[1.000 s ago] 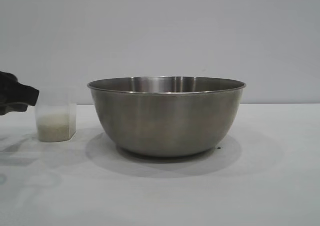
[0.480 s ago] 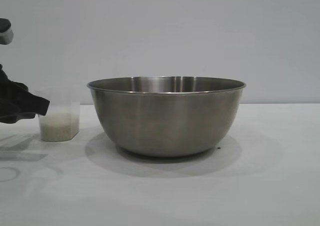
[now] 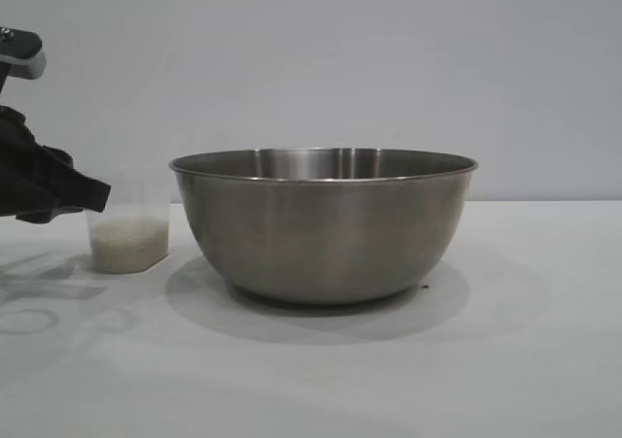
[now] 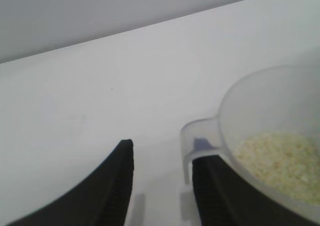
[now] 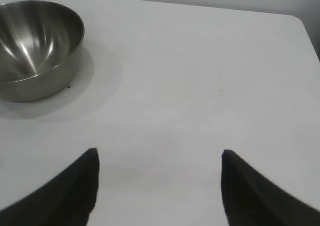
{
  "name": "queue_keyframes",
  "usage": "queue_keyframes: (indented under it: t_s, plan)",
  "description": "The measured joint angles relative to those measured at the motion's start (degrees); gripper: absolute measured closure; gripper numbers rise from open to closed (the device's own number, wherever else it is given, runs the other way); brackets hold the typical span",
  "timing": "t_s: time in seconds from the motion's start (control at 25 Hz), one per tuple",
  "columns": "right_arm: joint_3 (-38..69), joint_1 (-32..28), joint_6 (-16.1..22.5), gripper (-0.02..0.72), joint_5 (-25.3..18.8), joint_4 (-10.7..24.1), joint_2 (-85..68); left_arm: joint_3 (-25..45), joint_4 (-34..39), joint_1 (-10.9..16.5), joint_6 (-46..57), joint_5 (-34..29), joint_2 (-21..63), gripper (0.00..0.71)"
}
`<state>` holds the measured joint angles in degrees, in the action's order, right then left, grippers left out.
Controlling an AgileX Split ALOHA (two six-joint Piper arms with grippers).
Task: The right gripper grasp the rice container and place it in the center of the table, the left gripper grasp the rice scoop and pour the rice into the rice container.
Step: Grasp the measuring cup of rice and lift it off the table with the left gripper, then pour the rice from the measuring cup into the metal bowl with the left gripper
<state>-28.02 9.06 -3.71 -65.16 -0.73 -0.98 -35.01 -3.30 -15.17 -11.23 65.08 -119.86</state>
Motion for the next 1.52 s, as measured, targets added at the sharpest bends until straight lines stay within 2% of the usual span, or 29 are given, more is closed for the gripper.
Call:
queue_keyframes:
  t_s: [0.04,0.44,0.64,1.0,1.52]
  plan:
    - [0.0,0.0,0.0,0.261,0.0,0.0,0.0,-0.2,0.2,0.0,0.0,0.0,0.0,0.710]
    - [0.0,0.0,0.0,0.261,0.0,0.0,0.0,-0.6,1.2,0.1,-0.5,0.0,0.0,0.710]
    - [0.0,0.0,0.0,0.261,0.0,0.0,0.0,-1.3,1.9,0.1,-0.6,-0.4,3.3,0.710]
    - [0.0,0.0,0.0,0.261,0.0,0.0,0.0,-6.7,11.6,0.1,-9.5,-0.4,8.4,0.710]
    - [0.0,0.0,0.0,0.261,0.0,0.0,0.0,-14.0,28.3,0.1,-30.0,-0.4,8.5,0.710]
